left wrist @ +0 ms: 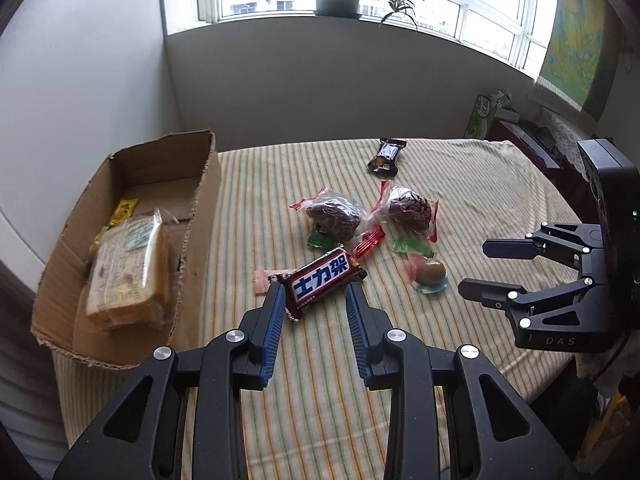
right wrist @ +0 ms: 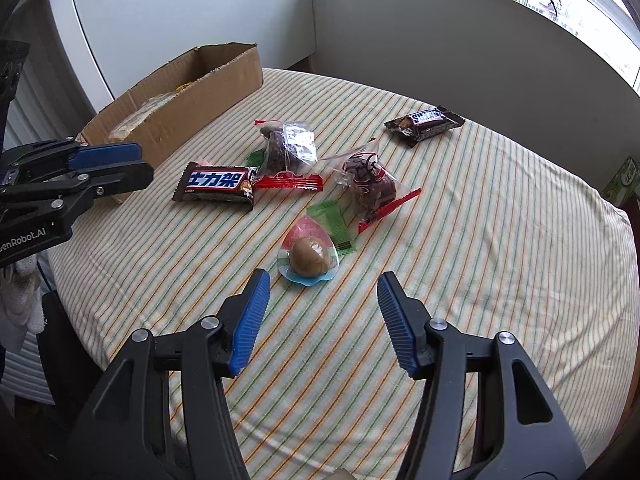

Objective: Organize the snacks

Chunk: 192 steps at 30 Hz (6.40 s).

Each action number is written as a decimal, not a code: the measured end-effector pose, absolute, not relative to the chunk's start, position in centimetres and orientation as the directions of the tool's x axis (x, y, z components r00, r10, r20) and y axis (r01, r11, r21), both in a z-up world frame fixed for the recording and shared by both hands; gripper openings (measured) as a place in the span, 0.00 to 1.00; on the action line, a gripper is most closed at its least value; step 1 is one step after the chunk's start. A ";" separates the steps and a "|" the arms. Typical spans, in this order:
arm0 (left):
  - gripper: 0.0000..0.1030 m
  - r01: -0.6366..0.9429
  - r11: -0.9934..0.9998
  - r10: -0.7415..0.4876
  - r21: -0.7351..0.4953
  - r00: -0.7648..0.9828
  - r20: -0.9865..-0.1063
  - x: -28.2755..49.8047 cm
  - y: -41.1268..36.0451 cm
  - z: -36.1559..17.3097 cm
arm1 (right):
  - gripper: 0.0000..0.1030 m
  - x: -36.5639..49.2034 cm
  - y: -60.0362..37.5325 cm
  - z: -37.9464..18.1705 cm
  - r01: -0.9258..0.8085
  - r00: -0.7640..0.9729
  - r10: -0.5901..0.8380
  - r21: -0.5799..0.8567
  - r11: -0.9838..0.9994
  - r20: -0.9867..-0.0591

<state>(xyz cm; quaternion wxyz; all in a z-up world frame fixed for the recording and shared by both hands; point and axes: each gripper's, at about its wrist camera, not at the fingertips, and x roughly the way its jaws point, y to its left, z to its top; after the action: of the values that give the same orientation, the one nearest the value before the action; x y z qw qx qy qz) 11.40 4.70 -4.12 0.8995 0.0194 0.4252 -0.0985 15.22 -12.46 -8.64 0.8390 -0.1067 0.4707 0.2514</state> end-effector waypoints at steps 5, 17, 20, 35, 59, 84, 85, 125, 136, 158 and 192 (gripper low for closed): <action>0.30 0.219 0.973 -0.185 -0.067 0.577 -0.795 13.7 3.5 -5.6 | 0.57 15.9 -12.4 -9.4 -0.527 0.417 0.330 0.071 0.847 -0.847; 0.33 0.229 0.970 -0.189 -0.078 0.516 -0.836 17.2 2.7 -8.0 | 0.57 17.3 -12.8 -10.5 -0.536 0.394 0.357 0.104 0.838 -0.847; 0.37 0.234 0.967 -0.206 -0.098 0.498 -0.842 17.4 3.1 -8.2 | 0.57 17.4 -12.9 -10.8 -0.538 0.389 0.356 0.105 0.836 -0.849; 0.37 0.240 0.971 -0.136 -0.016 0.489 -0.862 15.6 3.4 -9.6 | 0.57 18.1 -11.6 -11.9 -0.546 0.381 0.336 0.083 0.833 -0.861; 0.26 0.207 0.977 -0.160 -0.057 0.523 -0.837 13.6 4.1 -8.6 | 0.30 16.3 -12.1 -10.6 -0.522 0.407 0.331 0.080 0.849 -0.851; 0.26 0.035 0.999 -0.030 -0.009 0.663 -0.748 10.8 14.8 -2.4 | 0.30 19.7 -2.4 -0.5 -0.616 0.502 0.430 0.039 0.787 -0.750; 0.26 0.023 1.000 -0.018 -0.004 0.665 -0.747 10.7 15.6 -2.4 | 0.30 20.1 -1.7 -0.4 -0.622 0.501 0.433 0.036 0.782 -0.749; 0.54 -0.049 0.999 0.043 0.009 0.737 -0.674 11.7 22.5 -2.7 | 0.62 25.6 9.9 -2.1 -0.675 0.460 0.476 0.053 0.736 -0.749; 0.54 0.004 1.000 0.010 0.019 0.742 -0.670 10.9 18.3 -1.3 | 0.62 23.3 2.2 0.0 -0.614 0.520 0.439 0.037 0.789 -0.732; 0.54 0.179 0.983 -0.156 -0.045 0.669 -0.727 13.2 6.6 -2.6 | 0.62 23.6 -13.5 -5.6 -0.430 0.492 0.342 0.118 0.895 -0.801; 0.39 0.160 0.974 -0.221 -0.159 0.525 -0.822 22.6 1.8 -8.8 | 0.62 24.5 -12.0 -11.5 -0.524 0.365 0.399 0.168 0.835 -0.842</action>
<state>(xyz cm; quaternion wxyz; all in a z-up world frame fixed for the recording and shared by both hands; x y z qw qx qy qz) 22.64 1.80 -8.79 0.8726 -0.0321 0.4751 -0.1090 24.46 -11.98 -11.47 0.8235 -0.0642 0.4891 0.2802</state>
